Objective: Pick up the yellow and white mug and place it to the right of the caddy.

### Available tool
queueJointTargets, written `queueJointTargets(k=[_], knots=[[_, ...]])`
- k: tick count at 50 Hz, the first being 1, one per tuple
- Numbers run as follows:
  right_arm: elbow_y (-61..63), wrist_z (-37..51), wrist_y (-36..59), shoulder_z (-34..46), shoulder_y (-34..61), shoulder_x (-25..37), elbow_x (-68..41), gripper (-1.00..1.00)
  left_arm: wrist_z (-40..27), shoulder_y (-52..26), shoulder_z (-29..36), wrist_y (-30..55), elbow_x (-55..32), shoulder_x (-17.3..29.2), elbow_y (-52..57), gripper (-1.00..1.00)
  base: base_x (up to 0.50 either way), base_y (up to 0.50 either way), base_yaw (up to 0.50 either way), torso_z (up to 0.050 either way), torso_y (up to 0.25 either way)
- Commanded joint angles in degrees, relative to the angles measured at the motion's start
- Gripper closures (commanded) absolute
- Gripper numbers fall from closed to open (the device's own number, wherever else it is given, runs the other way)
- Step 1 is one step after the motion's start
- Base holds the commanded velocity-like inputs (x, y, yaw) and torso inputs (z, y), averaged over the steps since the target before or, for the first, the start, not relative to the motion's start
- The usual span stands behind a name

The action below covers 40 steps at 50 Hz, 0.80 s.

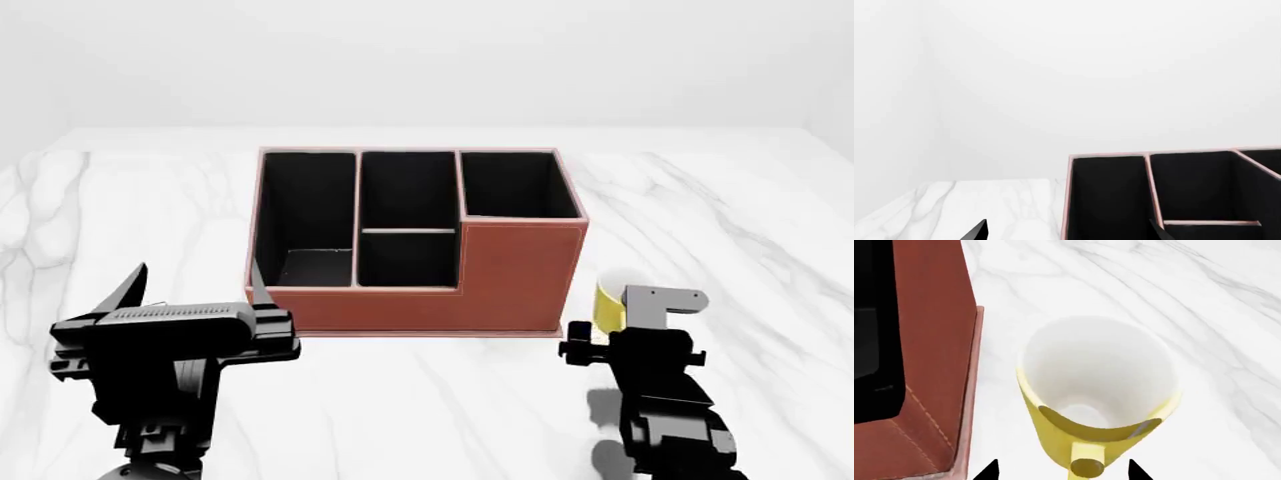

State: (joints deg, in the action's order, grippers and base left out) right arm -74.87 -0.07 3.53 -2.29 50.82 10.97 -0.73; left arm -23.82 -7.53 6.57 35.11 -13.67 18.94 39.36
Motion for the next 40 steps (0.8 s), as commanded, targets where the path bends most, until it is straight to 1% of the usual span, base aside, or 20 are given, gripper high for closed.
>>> queueJointTargets(k=[1, 4, 5, 8, 11, 16, 25, 32, 40], knots=[[-0.06, 0.19, -2.17, -0.06, 0.46, -0.03, 0.86, -1.00, -0.26, 0.18, 0.05, 0.02, -0.18, 0.22, 0.34, -1.00, 0.00, 0.00, 0.00, 0.000, 0.000], [0.68, 0.29, -3.52, 0.03, 0.29, 0.09, 0.91, -1.00, -0.30, 0.27, 0.00, -0.05, -0.26, 0.29, 0.41, -1.00, 0.00, 0.00, 0.00, 0.000, 0.000], [4.49, 0.32, -1.78, -0.09, -1.24, 0.10, 0.76, -1.00, -0.33, 0.30, -0.02, -0.07, -0.28, 0.31, 0.44, -1.00, 0.00, 0.00, 0.00, 0.000, 0.000], [25.38, 0.60, 9.41, -0.85, -9.64, 0.03, 0.03, -1.00, -0.37, 0.36, -0.05, -0.12, -0.34, 0.38, 0.51, -1.00, 0.00, 0.00, 0.00, 0.000, 0.000], [41.71, 0.53, 17.25, -1.22, -16.46, 0.16, -0.44, -1.00, -0.43, 0.40, -0.03, -0.15, -0.37, 0.46, 0.58, -1.00, 0.00, 0.00, 0.00, 0.000, 0.000], [61.76, 0.44, 25.30, -2.10, -25.62, 0.52, -1.40, -1.00, -0.55, 0.43, 0.01, -0.20, -0.41, 0.51, 0.61, -1.00, 0.00, 0.00, 0.00, 0.000, 0.000], [81.49, 0.63, 31.50, -3.23, -35.22, 0.94, -2.45, -1.00, -0.82, 0.50, 0.29, -0.11, -0.46, 0.58, 0.90, -1.00, 0.00, 0.00, 0.00, 0.000, 0.000], [94.27, 0.16, 34.97, -4.42, -41.62, 1.34, -3.87, -1.00, -1.13, 0.88, 0.27, 0.08, -0.51, 0.82, 1.83, -1.00, 0.00, 0.00, 0.00, 0.000, 0.000], [106.52, -0.01, 38.81, -5.04, -46.81, 1.93, -4.87, -1.00, -1.50, 1.60, 0.25, 0.04, -0.49, 1.09, 2.97, -1.00, 0.00, 0.00, 0.00, 0.000, 0.000]])
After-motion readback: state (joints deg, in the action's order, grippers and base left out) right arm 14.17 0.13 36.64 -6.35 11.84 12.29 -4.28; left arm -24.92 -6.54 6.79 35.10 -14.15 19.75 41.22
